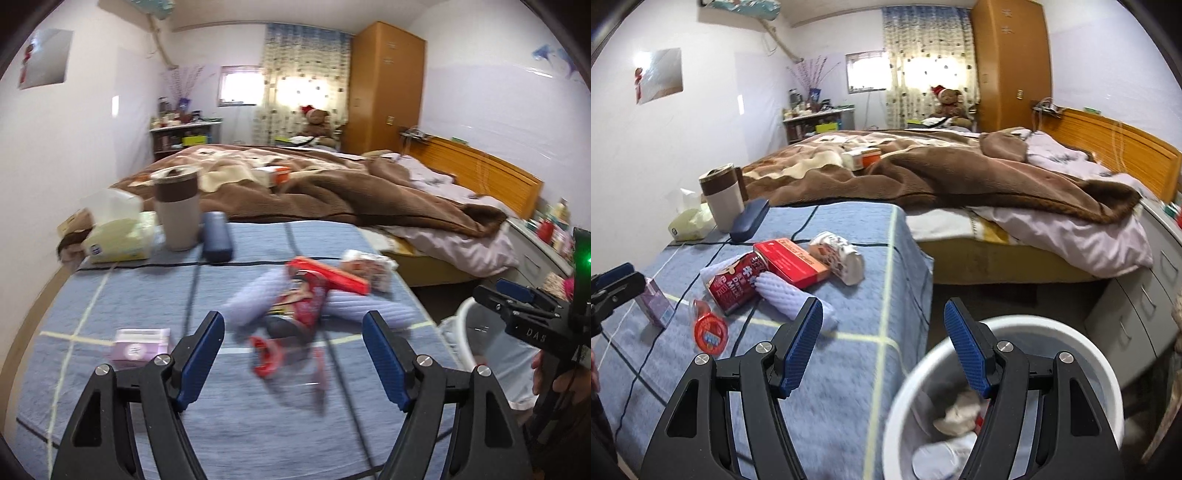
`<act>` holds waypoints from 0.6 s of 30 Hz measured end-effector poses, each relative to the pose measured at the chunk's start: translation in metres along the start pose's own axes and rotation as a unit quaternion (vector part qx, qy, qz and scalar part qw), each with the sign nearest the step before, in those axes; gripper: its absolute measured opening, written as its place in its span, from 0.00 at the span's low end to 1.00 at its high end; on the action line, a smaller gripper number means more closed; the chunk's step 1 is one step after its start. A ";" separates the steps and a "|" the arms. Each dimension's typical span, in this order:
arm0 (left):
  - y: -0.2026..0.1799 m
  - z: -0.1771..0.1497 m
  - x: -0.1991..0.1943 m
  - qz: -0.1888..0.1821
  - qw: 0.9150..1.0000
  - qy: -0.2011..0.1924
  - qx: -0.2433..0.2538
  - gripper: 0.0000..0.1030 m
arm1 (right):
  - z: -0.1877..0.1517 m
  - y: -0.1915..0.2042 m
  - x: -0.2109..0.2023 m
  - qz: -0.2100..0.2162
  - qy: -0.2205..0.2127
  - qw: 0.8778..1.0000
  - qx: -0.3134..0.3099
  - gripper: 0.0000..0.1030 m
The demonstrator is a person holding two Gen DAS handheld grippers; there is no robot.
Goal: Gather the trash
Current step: 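Move both open tools back toward the table, then grasp the purple milk carton with the left tool while the right tool grasps the patterned paper cup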
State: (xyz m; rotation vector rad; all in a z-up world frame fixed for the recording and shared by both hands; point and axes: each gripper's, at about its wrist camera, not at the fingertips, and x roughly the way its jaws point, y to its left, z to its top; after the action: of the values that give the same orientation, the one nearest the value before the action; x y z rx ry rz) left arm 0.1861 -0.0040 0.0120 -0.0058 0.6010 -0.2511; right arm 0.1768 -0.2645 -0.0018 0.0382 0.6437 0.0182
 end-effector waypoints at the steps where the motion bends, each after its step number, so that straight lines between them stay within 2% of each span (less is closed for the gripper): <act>1: 0.007 0.000 0.001 0.007 1.000 0.000 -0.003 0.77 | 0.002 0.003 0.004 0.000 0.001 1.000 -0.005 0.68; 8: 0.048 -0.005 0.008 0.066 0.997 0.011 -0.029 0.78 | 0.019 0.013 0.046 0.013 0.017 0.999 -0.027 0.68; 18: 0.082 -0.018 0.020 0.089 0.994 0.031 -0.059 0.84 | 0.036 0.014 0.097 0.051 0.047 0.997 -0.021 0.68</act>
State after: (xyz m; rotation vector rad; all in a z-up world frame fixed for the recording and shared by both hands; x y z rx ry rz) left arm 0.2106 0.0717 -0.0200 -0.0584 0.6732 -0.0424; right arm 0.2759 -0.2486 -0.0303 0.0297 0.7345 0.1334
